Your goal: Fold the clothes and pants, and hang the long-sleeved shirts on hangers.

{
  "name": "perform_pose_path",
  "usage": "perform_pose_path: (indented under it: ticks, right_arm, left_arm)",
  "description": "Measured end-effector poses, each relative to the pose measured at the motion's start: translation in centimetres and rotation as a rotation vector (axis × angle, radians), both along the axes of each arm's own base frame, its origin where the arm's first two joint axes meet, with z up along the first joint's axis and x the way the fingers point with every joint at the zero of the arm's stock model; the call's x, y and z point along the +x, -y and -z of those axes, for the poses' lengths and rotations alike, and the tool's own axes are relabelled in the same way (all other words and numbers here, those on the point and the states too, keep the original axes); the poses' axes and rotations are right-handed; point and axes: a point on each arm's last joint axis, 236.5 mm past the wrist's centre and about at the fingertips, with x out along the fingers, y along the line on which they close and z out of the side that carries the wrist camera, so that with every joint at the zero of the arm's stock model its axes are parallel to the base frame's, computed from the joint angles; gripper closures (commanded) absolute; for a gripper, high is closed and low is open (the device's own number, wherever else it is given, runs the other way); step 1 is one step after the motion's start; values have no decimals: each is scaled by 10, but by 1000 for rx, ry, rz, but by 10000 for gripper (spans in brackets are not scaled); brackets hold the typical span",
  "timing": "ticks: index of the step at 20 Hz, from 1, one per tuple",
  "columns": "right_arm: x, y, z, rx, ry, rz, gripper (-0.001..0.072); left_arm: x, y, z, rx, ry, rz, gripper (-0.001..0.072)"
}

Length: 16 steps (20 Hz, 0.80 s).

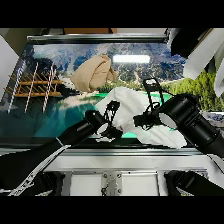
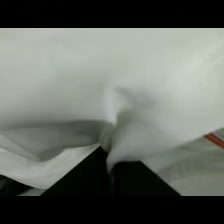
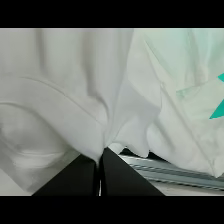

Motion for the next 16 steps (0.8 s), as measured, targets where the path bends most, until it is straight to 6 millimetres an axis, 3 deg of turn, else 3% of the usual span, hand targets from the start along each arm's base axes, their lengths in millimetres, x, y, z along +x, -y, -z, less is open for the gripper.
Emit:
perform_pose_path:
  ticks: [2,4,7,10,12,14,16]
  right_arm:
    - [1,2,0,-4,0,2,693]
    - [9,9,-10,-12,22,-3,693]
    - [39,23,-57,11,117,15,693]
    - [74,31,-138,73,297,21,694]
    - [90,33,-191,116,422,21,694]
    - [97,36,-233,150,523,24,693]
    - [97,38,-248,160,554,24,693]
  left_arm:
    - [11,-10,-9,6,22,-25,688]
    - [34,-18,-43,-31,81,-47,688]
    - [81,-19,-150,-176,280,-60,689]
    - [109,-16,-292,-347,553,-24,689]
    - [114,-15,-371,-432,713,12,689]
    - [113,-17,-418,-480,816,33,689]
    - [115,-23,-424,-471,841,38,688]
